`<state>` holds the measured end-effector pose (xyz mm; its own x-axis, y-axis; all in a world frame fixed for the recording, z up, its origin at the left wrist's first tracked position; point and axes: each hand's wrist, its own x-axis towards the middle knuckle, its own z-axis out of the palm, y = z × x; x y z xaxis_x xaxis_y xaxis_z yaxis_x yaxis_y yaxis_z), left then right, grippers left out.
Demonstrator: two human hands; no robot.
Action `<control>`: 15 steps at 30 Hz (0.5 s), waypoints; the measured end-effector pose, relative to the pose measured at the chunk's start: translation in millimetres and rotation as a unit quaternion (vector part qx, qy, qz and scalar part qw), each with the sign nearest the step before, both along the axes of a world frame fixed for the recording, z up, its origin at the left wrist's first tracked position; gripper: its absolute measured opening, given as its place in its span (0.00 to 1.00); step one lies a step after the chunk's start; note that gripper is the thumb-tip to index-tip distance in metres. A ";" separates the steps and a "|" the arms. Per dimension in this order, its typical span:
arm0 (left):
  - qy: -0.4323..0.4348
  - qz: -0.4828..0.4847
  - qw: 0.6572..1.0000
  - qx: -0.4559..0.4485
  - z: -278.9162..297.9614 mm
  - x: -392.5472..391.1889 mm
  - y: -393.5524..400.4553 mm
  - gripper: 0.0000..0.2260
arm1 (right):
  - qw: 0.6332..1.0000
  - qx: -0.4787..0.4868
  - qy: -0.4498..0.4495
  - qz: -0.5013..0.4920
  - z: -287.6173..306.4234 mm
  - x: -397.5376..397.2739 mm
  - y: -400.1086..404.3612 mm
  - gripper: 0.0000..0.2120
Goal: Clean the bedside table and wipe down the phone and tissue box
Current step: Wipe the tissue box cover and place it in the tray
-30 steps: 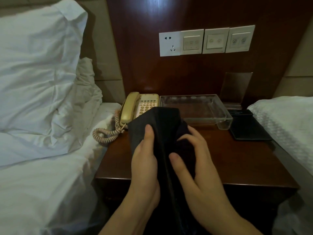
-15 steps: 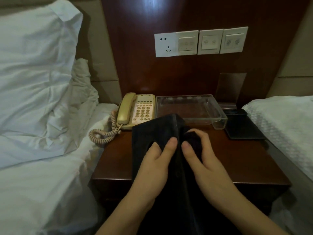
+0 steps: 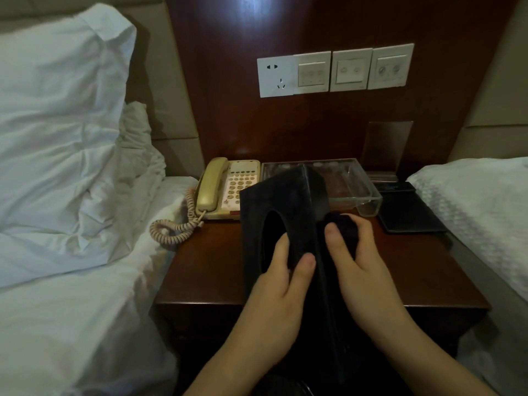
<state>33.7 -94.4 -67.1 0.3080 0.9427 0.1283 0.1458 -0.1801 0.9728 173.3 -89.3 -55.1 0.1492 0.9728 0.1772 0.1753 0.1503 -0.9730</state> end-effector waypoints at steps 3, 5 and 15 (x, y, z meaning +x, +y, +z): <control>-0.070 0.044 0.997 0.005 2.1 -2.3 3.8 0.14 | 0.997 0.008 -0.003 0.072 0.5 2.8 -1.9 0.13; -0.121 0.093 0.988 0.000 4.4 -4.1 8.8 0.12 | 0.994 0.032 -0.079 0.070 -1.7 2.3 -4.6 0.16; -0.135 0.168 0.975 0.056 -1.4 -9.9 10.2 0.15 | 0.958 0.156 -0.218 0.099 -4.1 -15.1 -22.1 0.16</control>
<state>23.8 -84.2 -68.5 -0.0741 0.9602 0.2693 -0.0444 -0.2729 0.9610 158.2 -111.4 -59.2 -0.1874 0.8635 0.4683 0.4934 0.4950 -0.7153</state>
